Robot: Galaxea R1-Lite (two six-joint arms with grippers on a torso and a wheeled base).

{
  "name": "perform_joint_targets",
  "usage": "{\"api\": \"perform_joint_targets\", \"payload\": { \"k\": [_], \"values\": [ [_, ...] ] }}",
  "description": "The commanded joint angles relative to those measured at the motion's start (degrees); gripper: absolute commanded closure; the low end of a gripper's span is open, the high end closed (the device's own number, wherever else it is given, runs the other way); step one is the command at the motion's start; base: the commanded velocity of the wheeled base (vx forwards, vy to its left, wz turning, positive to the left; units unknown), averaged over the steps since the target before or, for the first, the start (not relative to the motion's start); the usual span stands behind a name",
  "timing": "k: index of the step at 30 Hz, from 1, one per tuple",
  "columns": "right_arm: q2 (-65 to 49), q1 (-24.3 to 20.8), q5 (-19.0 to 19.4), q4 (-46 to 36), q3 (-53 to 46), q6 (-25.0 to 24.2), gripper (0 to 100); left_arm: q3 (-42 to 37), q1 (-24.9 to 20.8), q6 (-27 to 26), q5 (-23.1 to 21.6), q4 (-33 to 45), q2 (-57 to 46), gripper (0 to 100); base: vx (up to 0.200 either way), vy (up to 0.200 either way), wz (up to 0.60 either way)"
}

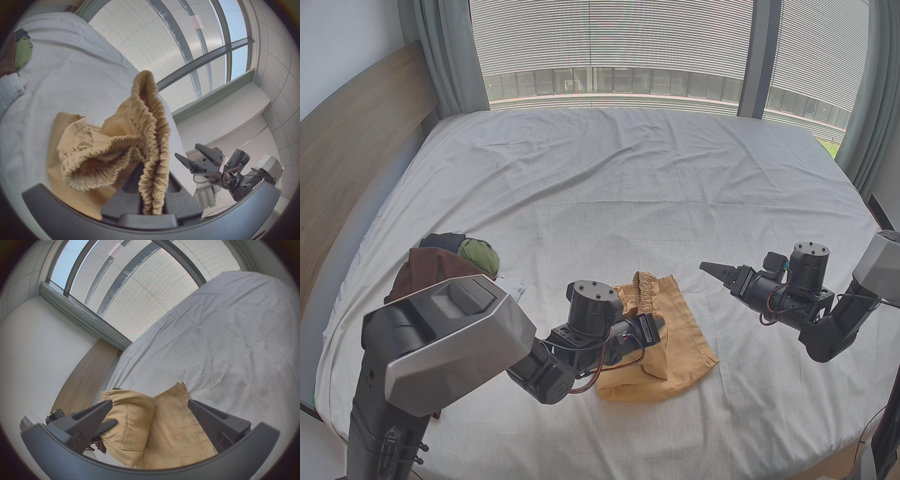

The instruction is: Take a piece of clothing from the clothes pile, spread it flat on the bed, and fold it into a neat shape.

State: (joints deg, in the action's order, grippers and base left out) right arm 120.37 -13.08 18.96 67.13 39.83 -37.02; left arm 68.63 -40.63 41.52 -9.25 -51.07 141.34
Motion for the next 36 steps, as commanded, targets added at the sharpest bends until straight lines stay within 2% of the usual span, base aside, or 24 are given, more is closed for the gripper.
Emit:
{"api": "perform_joint_targets", "payload": {
  "k": [1, 9, 10, 28, 33, 36],
  "values": [
    [0.13, -0.02, 0.03, 0.01, -0.01, 0.02, 0, 0.01, -0.06, -0.12, 0.02, 0.09, 0.69, 100, 0.000, 0.000, 0.00],
    [0.13, -0.02, 0.03, 0.01, -0.01, 0.02, 0, 0.54, 0.82, -0.48, -0.06, -0.09, 0.69, 100, 0.000, 0.000, 0.00],
    [0.13, -0.02, 0.03, 0.01, -0.01, 0.02, 0, 0.62, 0.82, -0.48, -0.06, -0.17, 0.61, 0, 0.000, 0.000, 0.00],
    [0.13, 0.16, 0.03, 0.01, -0.01, 0.02, 0, 0.01, 0.64, -0.04, 0.73, -2.46, -7.30, 0, 0.000, 0.000, 0.00],
    [0.13, -0.10, 0.03, -0.07, -0.54, 0.11, 0, -2.63, 0.82, -0.21, 0.82, -3.78, -8.62, 0, 0.000, 0.000, 0.00],
    [0.13, -0.28, 0.03, -1.30, -1.86, 0.28, 0, -8.08, 2.66, -0.21, 0.73, -5.54, -11.96, 0, 0.000, 0.000, 0.00]
  ]
}}
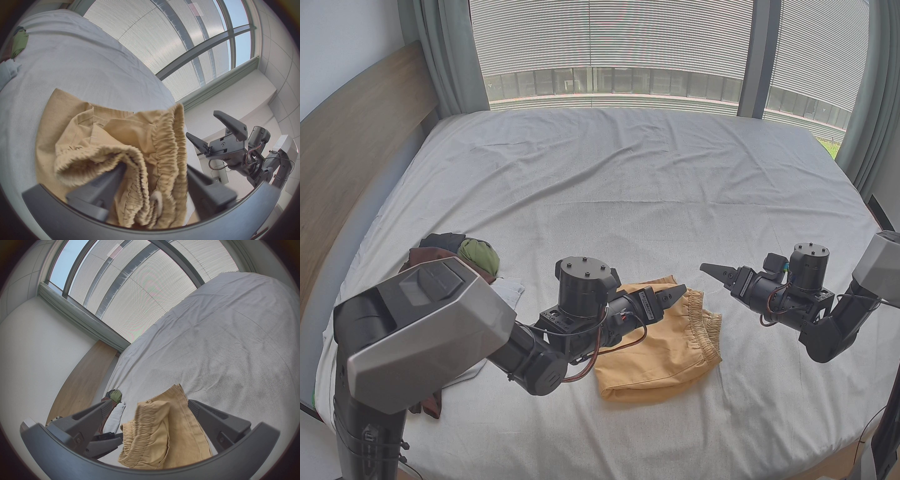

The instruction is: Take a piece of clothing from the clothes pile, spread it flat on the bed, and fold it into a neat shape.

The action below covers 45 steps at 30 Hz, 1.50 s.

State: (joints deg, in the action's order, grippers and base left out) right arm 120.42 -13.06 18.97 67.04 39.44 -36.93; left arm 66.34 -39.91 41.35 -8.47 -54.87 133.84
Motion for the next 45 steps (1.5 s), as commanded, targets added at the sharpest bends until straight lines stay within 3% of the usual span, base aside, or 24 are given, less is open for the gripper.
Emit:
{"api": "perform_joint_targets", "payload": {
  "k": [1, 3, 5, 7, 11, 13, 22, 25, 45],
  "values": [
    [-0.01, -0.30, 0.02, -1.91, -1.64, 0.27, 0, -7.19, 2.47, -0.13, -0.05, -2.35, -5.52, 0, 0.000, 0.000, 0.00],
    [-0.36, -0.30, 0.10, -4.37, -1.82, 0.80, 0, -12.20, 3.96, -0.31, -0.49, -3.93, -9.21, 0, 0.000, 0.000, 0.00],
    [-0.36, -0.30, 0.10, -4.37, -1.82, 0.80, 0, -12.20, 3.96, -0.31, -0.49, -3.93, -9.21, 0, 0.000, 0.000, 0.00],
    [-1.24, -0.22, 0.02, -7.27, -3.58, 4.49, 0, -21.08, 6.78, -0.92, -1.37, -5.69, -15.01, 0, 0.000, 0.000, 0.00],
    [-0.80, 0.22, 0.10, -10.87, -4.98, 9.33, 0, -30.57, 11.96, -5.67, -5.33, -9.91, -18.97, 0, 0.000, 0.000, 0.00],
    [-0.71, 0.22, 0.10, -11.58, -5.16, 9.94, 0, -32.06, 13.02, -6.11, -5.94, -10.96, -19.32, 0, 0.000, 0.000, 0.00],
    [5.97, 0.75, 0.10, -15.97, -6.39, 14.07, 0, -44.28, 26.11, -9.97, -14.12, -21.16, -20.99, 0, 0.000, 0.000, 0.00],
    [9.22, 0.84, 0.02, -15.88, -6.21, 14.07, 0, -46.92, 27.08, -9.89, -16.22, -25.90, -19.93, 0, 0.000, 0.000, 0.00],
    [14.41, 0.05, 0.46, -15.09, -3.14, 13.11, 0, -48.50, 27.61, -14.02, -15.87, -31.79, -13.69, 0, 0.000, 0.000, 0.00]
  ]
}}
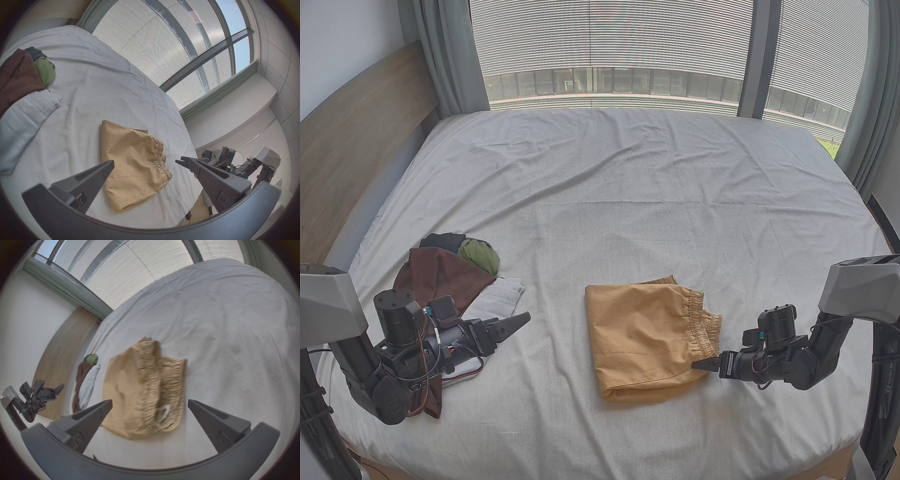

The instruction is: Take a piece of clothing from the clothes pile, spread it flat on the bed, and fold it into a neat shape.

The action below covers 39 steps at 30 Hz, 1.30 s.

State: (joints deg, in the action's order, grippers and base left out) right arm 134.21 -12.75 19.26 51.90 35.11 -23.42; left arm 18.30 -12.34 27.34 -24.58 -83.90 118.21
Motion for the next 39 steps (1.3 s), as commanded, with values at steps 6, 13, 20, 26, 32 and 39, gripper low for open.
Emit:
{"api": "perform_joint_targets", "payload": {
  "k": [6, 13, 20, 26, 32, 39],
  "values": [
    [-3.60, -3.24, 1.57, 8.84, 1.72, -9.54, 0, -3.44, 0.30, -1.59, -1.88, -4.61, 1.76, 0, 0.000, 0.000, 0.00],
    [-2.55, -3.42, 1.48, 8.84, 2.33, -10.33, 0, -3.53, 0.30, -1.59, -1.97, -4.61, 1.58, 0, 0.000, 0.000, 0.00],
    [1.23, -1.31, 1.04, 1.01, 1.72, -4.27, 0, -3.88, 0.12, -1.77, -1.97, -4.61, 1.32, 0, 0.000, 0.000, 0.00],
    [2.11, -1.40, 0.87, 1.54, 1.72, -4.27, 0, -3.88, 0.12, -2.12, -1.97, -4.61, 1.23, 0, 0.000, 0.000, 0.00],
    [3.96, -2.37, -0.28, 5.41, 1.98, -4.27, 0, -3.88, 0.12, -2.12, -1.97, -4.61, 1.23, 0, 0.000, 0.000, 0.00],
    [4.92, -3.33, -0.98, 8.22, 2.86, -4.71, 0, -3.80, 0.21, -2.12, -1.97, -4.61, 1.23, 0, 0.000, 0.000, 0.00]
  ]
}}
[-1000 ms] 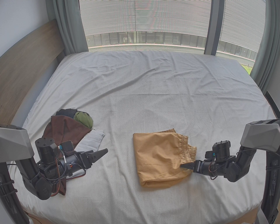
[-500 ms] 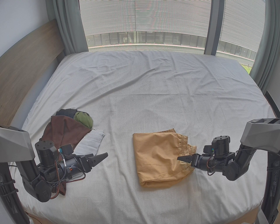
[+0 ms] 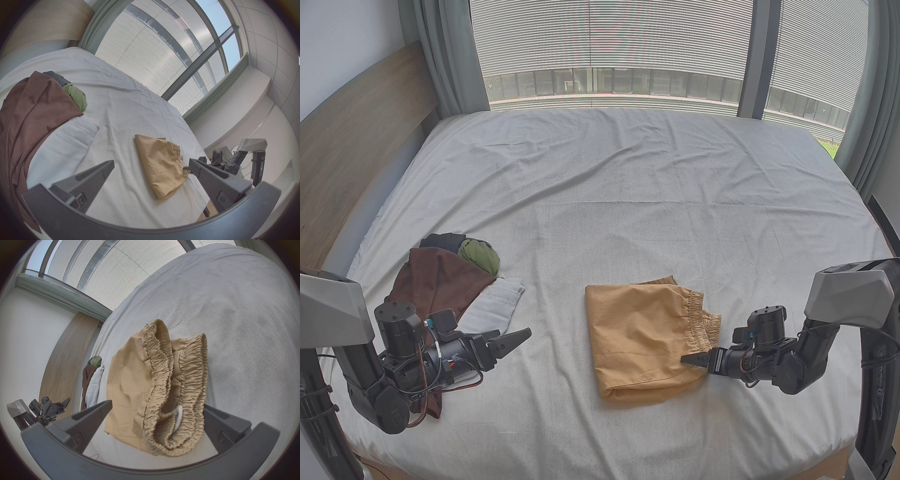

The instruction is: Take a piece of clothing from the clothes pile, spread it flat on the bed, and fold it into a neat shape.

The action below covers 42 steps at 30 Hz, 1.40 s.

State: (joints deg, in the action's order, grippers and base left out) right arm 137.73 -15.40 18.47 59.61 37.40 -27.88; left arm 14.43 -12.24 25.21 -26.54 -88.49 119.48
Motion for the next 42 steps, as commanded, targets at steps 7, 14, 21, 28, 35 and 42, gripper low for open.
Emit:
{"api": "perform_joint_targets", "payload": {
  "k": [7, 14, 21, 28, 35, 42],
  "values": [
    [1.31, -0.69, -0.19, 0.51, 0.30, -0.25, 100, 0.07, 0.11, 0.01, 0.08, -0.01, -0.04, 0, 0.000, 0.000, 0.00],
    [0.17, -1.04, -0.01, 0.68, 0.04, -0.68, 100, 0.24, 0.11, -0.07, 0.08, -0.01, -0.21, 0, 0.000, 0.000, 0.00],
    [-2.91, -2.01, 0.34, 4.64, -0.93, -2.44, 100, 0.42, 0.11, 0.01, 0.08, -0.01, -0.30, 0, 0.000, 0.000, 0.00],
    [-10.29, -3.85, 1.57, 6.31, -1.45, -4.46, 100, 0.42, 1.08, 0.10, 0.17, -0.01, -1.71, 0, 0.000, 0.000, 0.00],
    [-15.12, -5.35, 4.47, 8.24, -1.19, -5.78, 100, 0.24, 1.17, 0.01, 0.17, -0.01, -1.88, 0, 0.000, 0.000, 0.00],
    [-18.55, -7.10, 4.38, 7.98, 2.15, -6.22, 100, 0.07, 1.17, 0.10, 0.17, -0.01, -3.20, 0, 0.000, 0.000, 0.00]
  ]
}}
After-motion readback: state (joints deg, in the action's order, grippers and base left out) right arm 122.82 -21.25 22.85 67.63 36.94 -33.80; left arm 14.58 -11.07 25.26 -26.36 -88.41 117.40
